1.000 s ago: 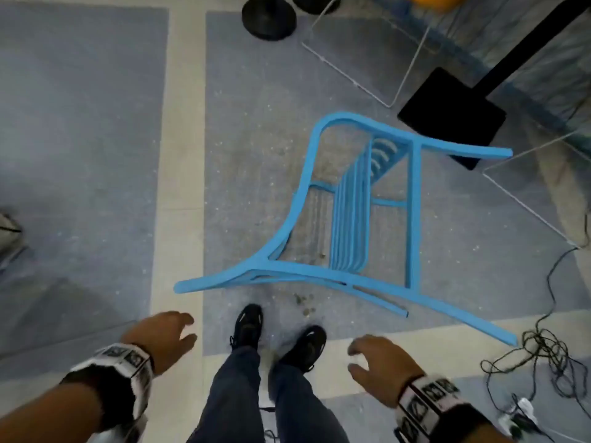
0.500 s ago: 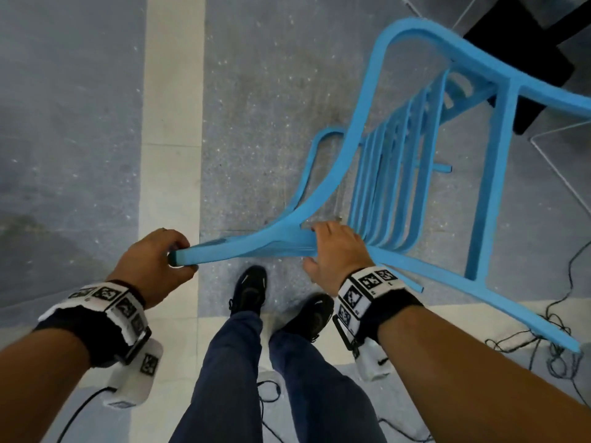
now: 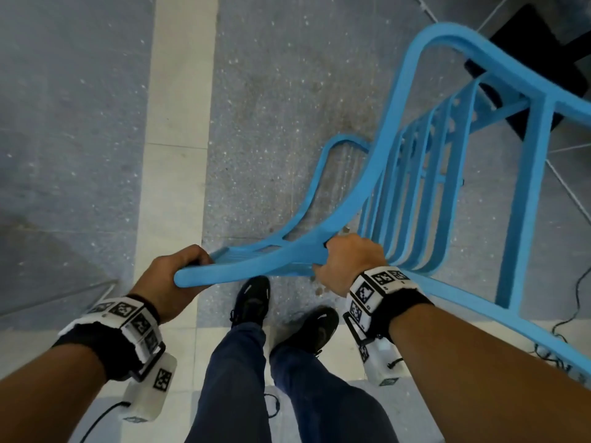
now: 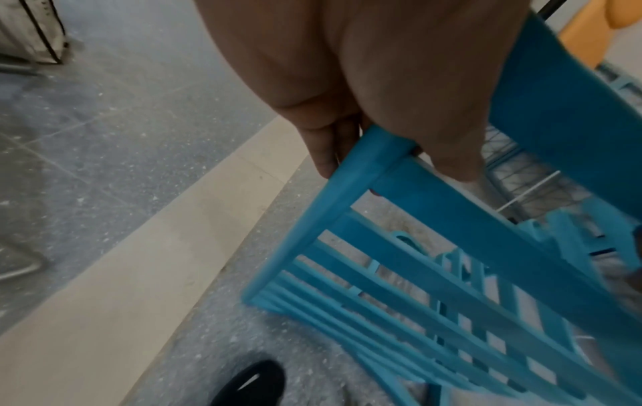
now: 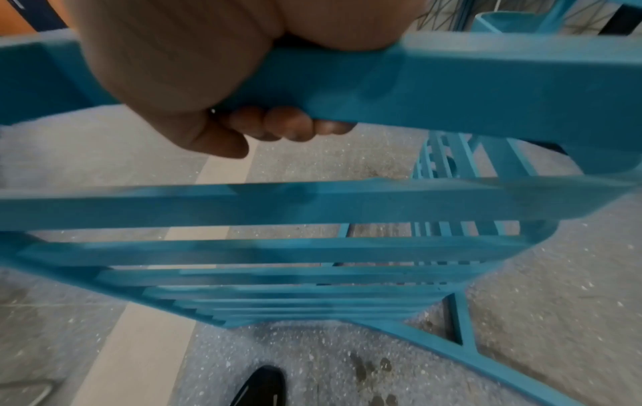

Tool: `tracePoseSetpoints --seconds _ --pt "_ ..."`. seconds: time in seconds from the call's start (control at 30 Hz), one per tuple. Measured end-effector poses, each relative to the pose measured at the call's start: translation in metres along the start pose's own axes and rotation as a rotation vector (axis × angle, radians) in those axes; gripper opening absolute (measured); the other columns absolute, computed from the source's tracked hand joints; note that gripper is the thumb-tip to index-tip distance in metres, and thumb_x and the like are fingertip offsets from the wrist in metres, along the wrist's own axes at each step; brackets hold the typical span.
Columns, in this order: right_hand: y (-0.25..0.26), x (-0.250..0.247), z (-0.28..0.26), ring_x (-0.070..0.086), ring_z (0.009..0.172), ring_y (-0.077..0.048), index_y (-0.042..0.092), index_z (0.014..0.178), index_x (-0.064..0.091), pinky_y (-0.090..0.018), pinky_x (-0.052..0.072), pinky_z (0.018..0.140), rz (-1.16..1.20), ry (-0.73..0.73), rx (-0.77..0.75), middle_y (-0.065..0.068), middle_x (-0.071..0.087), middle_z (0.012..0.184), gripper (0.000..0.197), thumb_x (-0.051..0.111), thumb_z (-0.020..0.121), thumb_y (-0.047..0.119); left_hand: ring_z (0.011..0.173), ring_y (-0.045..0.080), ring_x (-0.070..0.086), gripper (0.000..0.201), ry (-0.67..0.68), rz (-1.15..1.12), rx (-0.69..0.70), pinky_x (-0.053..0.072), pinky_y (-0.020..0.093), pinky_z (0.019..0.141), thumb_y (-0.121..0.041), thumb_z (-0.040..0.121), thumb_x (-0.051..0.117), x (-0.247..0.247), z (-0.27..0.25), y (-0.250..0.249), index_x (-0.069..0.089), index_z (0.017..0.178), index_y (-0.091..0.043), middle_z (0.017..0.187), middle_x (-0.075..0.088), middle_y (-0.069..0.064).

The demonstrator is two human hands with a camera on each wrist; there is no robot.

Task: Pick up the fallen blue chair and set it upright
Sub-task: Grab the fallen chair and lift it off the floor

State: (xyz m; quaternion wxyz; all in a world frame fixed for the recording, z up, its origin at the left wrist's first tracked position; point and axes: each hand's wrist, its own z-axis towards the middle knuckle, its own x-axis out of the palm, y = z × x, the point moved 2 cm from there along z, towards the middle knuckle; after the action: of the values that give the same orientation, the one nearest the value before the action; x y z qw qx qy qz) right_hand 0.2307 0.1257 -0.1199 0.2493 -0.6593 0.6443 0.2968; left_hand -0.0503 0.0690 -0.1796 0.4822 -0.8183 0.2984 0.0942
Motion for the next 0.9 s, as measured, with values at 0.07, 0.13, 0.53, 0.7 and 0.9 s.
tracePoseSetpoints --seconds 0.07,0.13,0.53,0.7,0.9 --pt "-0.007 -0.016 -0.005 0.062 0.091 -0.031 0.018 0.1 0.059 -0.039 0.047 0.077 -0.034 -0.036 -0.016 -0.007 0.067 0.1 0.033 0.052 0.081 0.044 0.054 0.023 0.057 0.029 -0.022 0.016 0.027 0.048 0.034 0.05 -0.006 0.075 0.079 -0.003 -0.003 -0.02 0.059 0.072 -0.027 0.065 0.066 0.007" --pt "-0.02 -0.037 -0.015 0.062 0.086 -0.029 0.019 0.093 0.059 -0.036 0.044 0.072 -0.038 -0.067 -0.011 -0.006 0.067 0.094 0.03 0.051 0.081 0.045 0.056 0.019 0.059 0.023 -0.02 -0.006 0.083 0.048 0.033 0.051 -0.005 0.075 0.078 -0.006 -0.007 -0.049 0.065 0.075 -0.024 0.065 0.068 0.005" --pt "-0.118 -0.166 -0.107 0.063 0.084 -0.034 0.016 0.078 0.061 -0.036 0.05 0.071 0.287 -0.365 0.152 -0.011 0.067 0.084 0.037 0.058 0.077 0.052 0.054 0.005 0.047 0.016 0.092 0.182 0.631 0.034 0.018 0.049 -0.032 0.067 0.053 -0.052 -0.015 -0.308 0.048 0.059 -0.019 0.061 0.046 -0.007" --pt "-0.145 -0.193 -0.144 0.063 0.074 -0.036 0.008 0.072 0.062 -0.039 0.052 0.066 0.531 -0.571 0.224 -0.017 0.068 0.076 0.034 0.063 0.077 0.041 0.052 -0.003 0.043 0.012 0.086 0.37 0.827 0.03 0.015 0.048 -0.033 0.066 0.048 -0.072 -0.022 -0.417 0.039 0.059 -0.03 0.057 0.041 -0.009" --pt "-0.194 -0.196 -0.177 0.056 0.055 -0.029 0.017 0.05 0.047 -0.029 0.042 0.051 0.871 -0.813 0.312 -0.007 0.056 0.054 0.031 0.066 0.073 0.028 0.056 0.01 0.04 0.011 0.118 0.626 1.122 0.031 0.022 0.052 -0.03 0.065 0.047 -0.052 -0.05 -0.536 0.037 0.061 -0.03 0.06 0.036 -0.015"
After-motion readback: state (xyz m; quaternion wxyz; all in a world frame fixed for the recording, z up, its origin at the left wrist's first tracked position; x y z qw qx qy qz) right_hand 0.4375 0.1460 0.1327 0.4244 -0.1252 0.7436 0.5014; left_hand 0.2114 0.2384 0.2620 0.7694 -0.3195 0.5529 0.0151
